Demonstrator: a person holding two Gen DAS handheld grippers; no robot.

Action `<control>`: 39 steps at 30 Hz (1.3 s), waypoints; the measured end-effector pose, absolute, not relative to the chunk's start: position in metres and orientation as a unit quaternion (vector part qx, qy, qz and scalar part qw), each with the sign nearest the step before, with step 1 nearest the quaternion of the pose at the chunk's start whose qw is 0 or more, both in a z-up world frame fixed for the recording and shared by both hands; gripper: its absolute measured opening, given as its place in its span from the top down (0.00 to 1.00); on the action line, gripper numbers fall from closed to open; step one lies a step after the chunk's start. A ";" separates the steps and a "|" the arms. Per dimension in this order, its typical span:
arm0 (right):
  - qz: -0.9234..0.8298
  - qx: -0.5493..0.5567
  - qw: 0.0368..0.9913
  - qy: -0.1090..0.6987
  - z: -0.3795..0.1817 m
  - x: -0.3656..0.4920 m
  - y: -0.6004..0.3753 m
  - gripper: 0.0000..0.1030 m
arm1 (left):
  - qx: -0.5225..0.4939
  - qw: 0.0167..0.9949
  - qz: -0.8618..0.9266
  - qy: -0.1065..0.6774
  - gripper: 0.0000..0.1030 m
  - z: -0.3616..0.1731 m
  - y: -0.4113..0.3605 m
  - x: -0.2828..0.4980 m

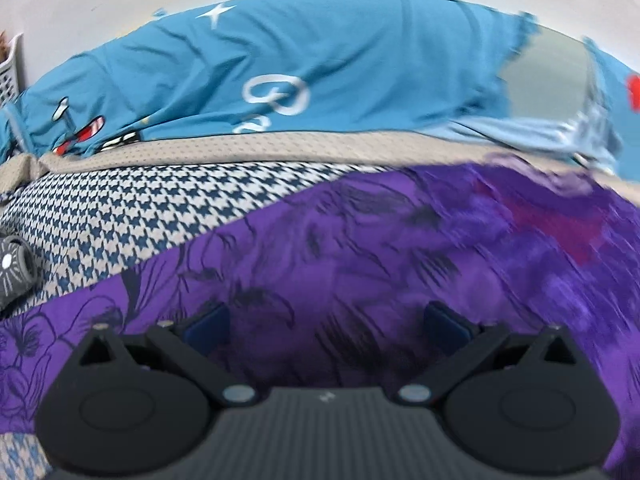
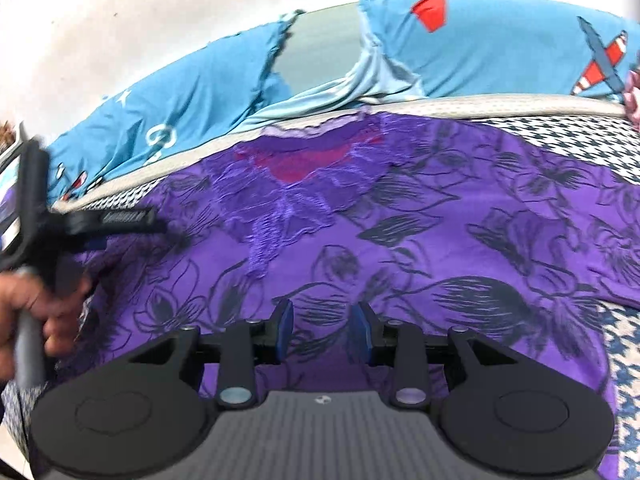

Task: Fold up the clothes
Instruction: 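Move the right gripper across the garment toward the outstretched purple sleeve, then lower the right gripper onto the purple sleeve cuff and close it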

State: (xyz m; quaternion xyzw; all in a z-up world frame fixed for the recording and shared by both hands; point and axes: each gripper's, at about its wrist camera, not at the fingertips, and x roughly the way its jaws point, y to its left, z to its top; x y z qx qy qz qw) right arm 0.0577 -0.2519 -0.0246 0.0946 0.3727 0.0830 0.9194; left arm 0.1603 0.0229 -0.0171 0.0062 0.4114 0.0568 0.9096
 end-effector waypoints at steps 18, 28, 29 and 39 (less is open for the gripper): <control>-0.003 0.122 0.925 0.361 -0.014 0.039 -0.299 0.68 | 0.031 0.898 0.006 0.440 0.00 -0.018 0.002 0.067; -0.064 0.152 0.912 0.376 -0.008 0.017 -0.340 0.68 | 0.018 0.898 0.001 0.441 0.00 -0.017 0.000 0.032; -0.065 0.157 0.910 0.377 -0.007 0.015 -0.344 0.68 | 0.013 0.897 0.001 0.441 0.00 -0.016 0.001 0.030; -0.134 0.200 0.894 0.378 -0.005 -0.011 -0.406 0.68 | 0.001 0.901 0.006 0.434 0.00 -0.012 0.008 0.013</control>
